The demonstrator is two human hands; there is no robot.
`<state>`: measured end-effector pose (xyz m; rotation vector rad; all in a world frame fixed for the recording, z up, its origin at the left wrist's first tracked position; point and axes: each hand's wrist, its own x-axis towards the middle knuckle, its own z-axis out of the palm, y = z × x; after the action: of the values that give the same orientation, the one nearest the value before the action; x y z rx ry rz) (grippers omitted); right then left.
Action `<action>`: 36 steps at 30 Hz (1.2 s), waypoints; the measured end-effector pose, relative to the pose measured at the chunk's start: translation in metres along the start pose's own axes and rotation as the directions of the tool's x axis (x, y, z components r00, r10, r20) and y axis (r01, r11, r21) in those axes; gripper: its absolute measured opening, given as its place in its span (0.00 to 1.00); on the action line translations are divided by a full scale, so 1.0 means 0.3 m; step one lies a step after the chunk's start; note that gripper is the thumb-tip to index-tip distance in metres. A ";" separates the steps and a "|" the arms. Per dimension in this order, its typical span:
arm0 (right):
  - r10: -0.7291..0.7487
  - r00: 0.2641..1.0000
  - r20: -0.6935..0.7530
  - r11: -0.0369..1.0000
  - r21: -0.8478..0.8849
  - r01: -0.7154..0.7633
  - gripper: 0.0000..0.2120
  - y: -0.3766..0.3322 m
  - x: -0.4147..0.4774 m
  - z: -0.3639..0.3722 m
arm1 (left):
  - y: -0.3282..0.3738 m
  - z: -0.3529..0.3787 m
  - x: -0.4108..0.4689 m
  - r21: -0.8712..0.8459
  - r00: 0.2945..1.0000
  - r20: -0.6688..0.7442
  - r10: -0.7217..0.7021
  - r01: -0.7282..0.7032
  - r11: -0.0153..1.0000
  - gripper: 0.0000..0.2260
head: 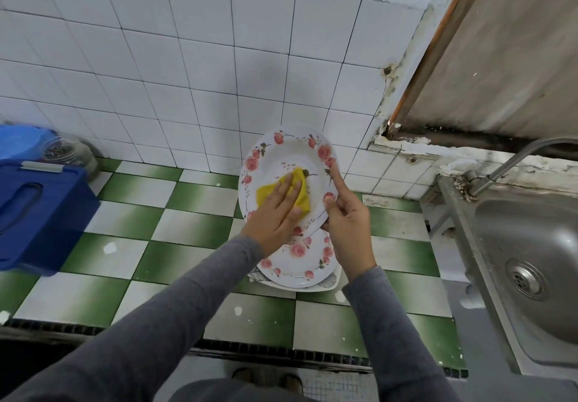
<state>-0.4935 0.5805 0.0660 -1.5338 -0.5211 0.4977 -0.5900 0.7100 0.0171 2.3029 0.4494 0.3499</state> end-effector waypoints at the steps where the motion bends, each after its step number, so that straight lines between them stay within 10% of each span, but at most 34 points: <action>1: 0.008 1.000 -0.001 1.000 0.007 -0.008 0.27 -0.003 0.008 0.002 | 0.019 -0.004 -0.004 -0.009 1.000 0.011 0.000 0.000 1.000 0.27; 15: 0.345 0.935 0.085 0.888 0.293 -0.354 0.26 -0.070 0.160 -0.064 | 0.065 -0.127 0.013 0.324 0.958 0.020 0.287 -0.278 0.904 0.37; 21: 0.198 0.977 0.083 0.978 0.046 -0.202 0.23 -0.045 0.138 -0.073 | 0.086 -0.186 0.042 -0.177 0.984 -0.157 0.079 -0.107 0.978 0.24; 24: 0.161 0.983 0.086 0.986 -0.054 -0.156 0.22 0.009 0.094 -0.085 | 0.100 -0.214 0.036 -0.596 0.956 -0.208 -0.209 0.045 0.802 0.26; 29: 0.179 0.983 0.024 0.952 0.248 -0.180 0.19 0.071 0.070 -0.124 | 0.069 -0.243 0.019 -0.951 0.928 -0.023 -0.371 0.094 0.294 0.26; 36: 0.274 0.962 0.020 0.719 0.660 -0.218 0.16 0.064 0.079 -0.137 | 0.011 -0.223 0.022 -0.963 0.908 -0.019 -0.419 0.097 0.252 0.31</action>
<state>-0.4493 0.5619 0.0482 -0.9235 -0.0423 0.7333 -0.6087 0.7526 0.0656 0.9210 0.5464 0.5769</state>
